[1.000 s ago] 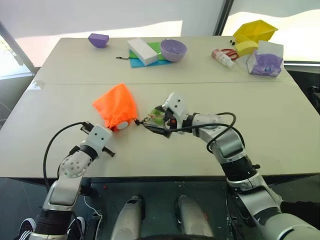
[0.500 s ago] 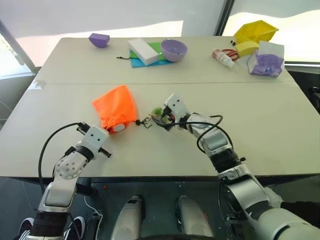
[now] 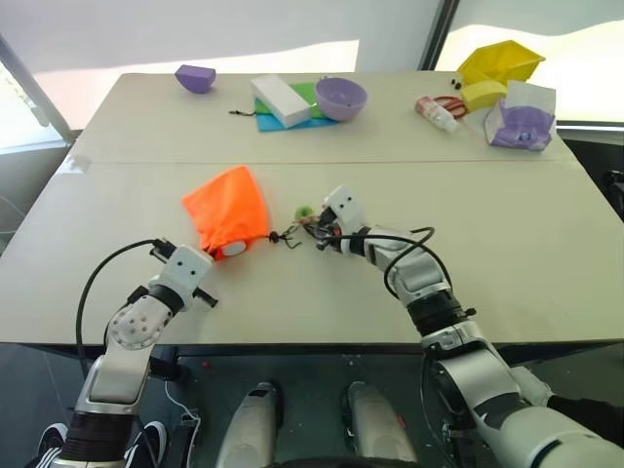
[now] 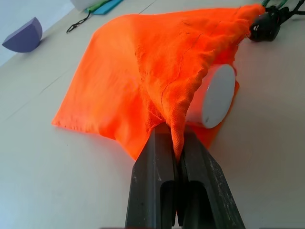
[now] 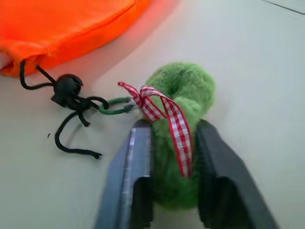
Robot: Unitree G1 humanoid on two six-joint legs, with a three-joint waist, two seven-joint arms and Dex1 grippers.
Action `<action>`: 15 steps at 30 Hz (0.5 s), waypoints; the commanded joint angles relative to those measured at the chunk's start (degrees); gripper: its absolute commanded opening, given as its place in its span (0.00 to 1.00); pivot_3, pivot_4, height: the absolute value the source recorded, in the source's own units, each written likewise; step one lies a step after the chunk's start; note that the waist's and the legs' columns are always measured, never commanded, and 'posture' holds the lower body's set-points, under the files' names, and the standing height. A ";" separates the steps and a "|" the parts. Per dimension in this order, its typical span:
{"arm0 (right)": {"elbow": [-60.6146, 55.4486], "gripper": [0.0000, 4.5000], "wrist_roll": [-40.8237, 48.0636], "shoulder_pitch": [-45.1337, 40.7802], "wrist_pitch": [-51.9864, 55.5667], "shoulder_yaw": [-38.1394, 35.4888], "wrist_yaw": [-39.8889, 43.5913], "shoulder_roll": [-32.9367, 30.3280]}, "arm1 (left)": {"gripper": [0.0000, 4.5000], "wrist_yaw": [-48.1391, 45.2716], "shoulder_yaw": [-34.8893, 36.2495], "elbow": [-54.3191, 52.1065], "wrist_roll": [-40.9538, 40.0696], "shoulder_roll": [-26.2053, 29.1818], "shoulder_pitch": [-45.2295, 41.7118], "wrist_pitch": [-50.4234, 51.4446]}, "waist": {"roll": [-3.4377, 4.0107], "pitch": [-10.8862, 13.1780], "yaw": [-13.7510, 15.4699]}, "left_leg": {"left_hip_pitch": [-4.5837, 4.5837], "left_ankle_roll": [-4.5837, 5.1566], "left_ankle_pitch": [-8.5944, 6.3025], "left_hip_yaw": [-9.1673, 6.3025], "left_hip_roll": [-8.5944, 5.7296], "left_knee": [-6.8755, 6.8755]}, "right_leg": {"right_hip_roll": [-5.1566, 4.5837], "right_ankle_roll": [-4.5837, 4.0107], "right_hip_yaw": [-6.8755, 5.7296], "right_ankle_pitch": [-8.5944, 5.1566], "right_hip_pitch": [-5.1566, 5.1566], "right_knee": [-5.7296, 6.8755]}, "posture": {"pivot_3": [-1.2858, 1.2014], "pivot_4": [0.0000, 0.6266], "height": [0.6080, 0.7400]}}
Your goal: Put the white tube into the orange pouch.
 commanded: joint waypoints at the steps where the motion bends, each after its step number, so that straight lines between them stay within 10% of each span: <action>1: -8.05 0.00 3.97 2.46 3.52 -3.21 1.71 -1.48 | 0.00 -0.23 0.94 -1.21 -1.13 0.05 0.08 -0.62 | 0.00 0.00 0.06 | 0.00 0.00 0.00 -0.01 0.00 0.00 | 0.00 0.00 0.00 0.00 0.00 0.00 | 0.52 0.24 1.00; 15: -31.51 0.00 11.93 13.45 17.17 -5.73 2.68 -8.39 | 0.00 -7.07 1.40 -0.48 -9.93 -0.02 -1.57 2.33 | 0.00 0.00 0.20 | -0.03 0.00 0.00 0.00 0.06 0.01 | -0.04 -0.21 0.00 -0.12 0.00 -0.02 | 0.52 0.24 1.00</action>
